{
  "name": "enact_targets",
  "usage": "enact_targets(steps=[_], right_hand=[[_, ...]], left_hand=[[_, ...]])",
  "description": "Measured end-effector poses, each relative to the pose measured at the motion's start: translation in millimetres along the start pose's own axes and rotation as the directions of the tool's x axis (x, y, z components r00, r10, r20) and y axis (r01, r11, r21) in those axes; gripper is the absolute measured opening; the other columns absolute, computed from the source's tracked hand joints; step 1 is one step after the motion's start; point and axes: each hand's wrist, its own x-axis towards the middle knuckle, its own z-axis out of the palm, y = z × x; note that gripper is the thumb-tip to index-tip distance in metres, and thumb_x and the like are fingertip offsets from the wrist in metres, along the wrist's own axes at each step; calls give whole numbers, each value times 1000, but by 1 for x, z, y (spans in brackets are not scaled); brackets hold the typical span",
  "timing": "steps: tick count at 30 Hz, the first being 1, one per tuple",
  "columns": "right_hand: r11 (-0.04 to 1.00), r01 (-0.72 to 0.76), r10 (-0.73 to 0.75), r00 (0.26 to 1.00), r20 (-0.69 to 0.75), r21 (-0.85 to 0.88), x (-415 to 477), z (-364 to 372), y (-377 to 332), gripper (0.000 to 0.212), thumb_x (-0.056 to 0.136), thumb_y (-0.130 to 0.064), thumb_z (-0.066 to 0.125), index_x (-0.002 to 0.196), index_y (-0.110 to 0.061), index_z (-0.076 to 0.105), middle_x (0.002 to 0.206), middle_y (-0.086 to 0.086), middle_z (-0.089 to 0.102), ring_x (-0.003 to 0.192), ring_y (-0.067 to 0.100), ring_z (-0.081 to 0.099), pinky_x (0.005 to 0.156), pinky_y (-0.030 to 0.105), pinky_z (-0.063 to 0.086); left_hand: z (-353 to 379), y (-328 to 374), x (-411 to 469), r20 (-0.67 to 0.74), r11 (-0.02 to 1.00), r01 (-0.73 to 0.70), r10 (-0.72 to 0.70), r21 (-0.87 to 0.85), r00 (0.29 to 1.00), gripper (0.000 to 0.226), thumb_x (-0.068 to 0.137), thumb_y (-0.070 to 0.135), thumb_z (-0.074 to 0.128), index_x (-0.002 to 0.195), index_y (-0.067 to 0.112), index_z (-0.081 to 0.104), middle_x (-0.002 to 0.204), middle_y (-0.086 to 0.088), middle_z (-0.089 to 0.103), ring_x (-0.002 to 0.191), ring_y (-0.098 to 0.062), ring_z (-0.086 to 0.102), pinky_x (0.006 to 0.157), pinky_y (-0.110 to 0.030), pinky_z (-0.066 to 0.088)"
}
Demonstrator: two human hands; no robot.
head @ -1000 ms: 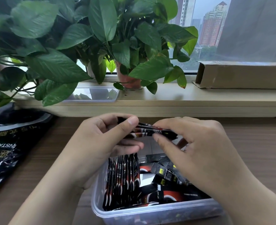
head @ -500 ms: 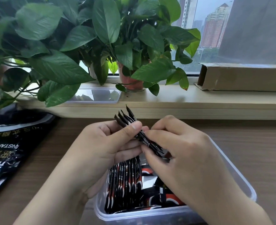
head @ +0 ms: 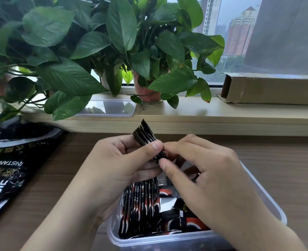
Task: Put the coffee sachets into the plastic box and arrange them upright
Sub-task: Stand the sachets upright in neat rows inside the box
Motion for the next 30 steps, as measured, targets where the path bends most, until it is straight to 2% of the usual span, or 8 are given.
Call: enact_targets(steps=[4,10,15,17,21,24,26,30], right_hand=[[1000,16,-15,999,34,-12,0,-2,1,16,87,-24,68,99,-19,76,88,-11,65,72,8,63,63,23,52],[1000,-9,8,996,91,9,0,-9,1,21,89,-25,64,106,-21,76,90,-15,67,80,4,65,69,16,50],[977,-187,201,968,152,-98,-1,-37,16,10,88,-23,68,91,-30,76,80,-21,68,79,-2,64,66,2,42],[954,-237,284,910,303,-184,-1,-44,23,13,87,-29,69,97,-34,75,88,-25,70,89,-7,63,76,5,44],[928,-87,297,762,576,-363,17,-30,27,29,92,-43,57,119,-38,67,112,-18,69,109,3,59,94,28,49],[908,77,271,643,717,-412,30,-11,28,34,95,-47,53,124,-34,64,117,-11,67,113,13,56,86,24,43],[894,173,258,553,792,-413,35,-3,32,34,94,-47,54,120,-29,66,113,-6,69,109,18,58,90,30,47],[898,234,258,409,876,-373,41,-1,34,36,91,-44,62,123,-30,65,108,-13,58,96,13,53,87,29,44]], left_hand=[[1,-2,0,-23,999,-21,22,33,1000,21,69,14,75,86,1,78,87,-20,78,75,-28,77,61,-26,60],[0,-4,1,-27,996,-44,46,76,999,21,73,15,74,85,-1,76,85,-20,77,70,-28,76,61,-28,60],[-5,-4,4,-10,987,-60,63,147,998,17,79,16,72,89,2,76,85,-15,79,76,-26,77,63,-27,61],[-8,-5,7,-23,979,-78,84,187,996,13,81,16,72,88,5,77,84,-12,79,77,-26,77,65,-28,62],[-13,-13,13,-63,961,-92,112,260,992,8,83,16,75,82,8,77,83,-11,79,80,-27,77,71,-34,62],[-16,-18,15,-67,926,-115,148,361,987,4,82,22,77,82,18,79,82,-6,79,79,-26,77,80,-42,61],[-17,-20,17,-67,907,-127,167,402,984,6,83,26,78,83,20,78,81,-4,79,78,-28,77,84,-49,60],[-21,-21,21,-50,889,-132,171,439,984,8,83,28,78,83,20,77,80,-5,79,80,-29,77,85,-53,59]])
